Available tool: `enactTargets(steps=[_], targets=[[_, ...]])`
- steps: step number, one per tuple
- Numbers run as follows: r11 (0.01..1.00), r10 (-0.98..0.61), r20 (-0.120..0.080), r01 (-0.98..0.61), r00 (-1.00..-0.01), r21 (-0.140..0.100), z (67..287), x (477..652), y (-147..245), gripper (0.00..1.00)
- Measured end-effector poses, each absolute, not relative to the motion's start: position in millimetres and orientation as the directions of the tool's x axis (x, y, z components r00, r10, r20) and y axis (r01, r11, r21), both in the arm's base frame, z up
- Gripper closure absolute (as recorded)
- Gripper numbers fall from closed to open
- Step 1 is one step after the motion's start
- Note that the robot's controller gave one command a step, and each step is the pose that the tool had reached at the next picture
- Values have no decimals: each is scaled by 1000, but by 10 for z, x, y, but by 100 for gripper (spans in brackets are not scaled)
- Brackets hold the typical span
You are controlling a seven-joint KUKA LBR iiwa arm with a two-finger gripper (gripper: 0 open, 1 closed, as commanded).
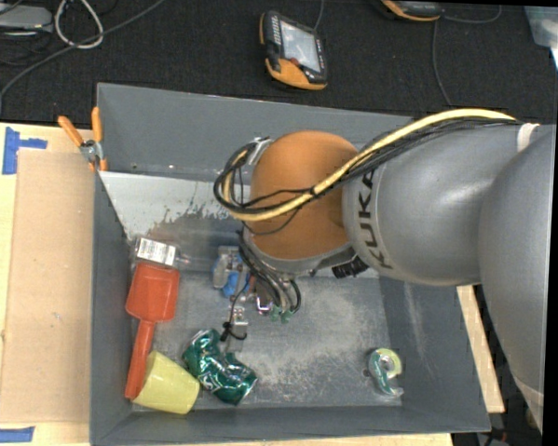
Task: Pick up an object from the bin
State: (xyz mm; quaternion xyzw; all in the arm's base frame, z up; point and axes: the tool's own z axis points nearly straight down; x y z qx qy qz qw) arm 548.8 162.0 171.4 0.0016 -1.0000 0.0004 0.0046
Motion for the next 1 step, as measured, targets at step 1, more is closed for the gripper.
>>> enactTargets(steps=[1], targets=[[1000, 2, 2, 2, -1000, 0, 1761, 5507, 1607, 0]])
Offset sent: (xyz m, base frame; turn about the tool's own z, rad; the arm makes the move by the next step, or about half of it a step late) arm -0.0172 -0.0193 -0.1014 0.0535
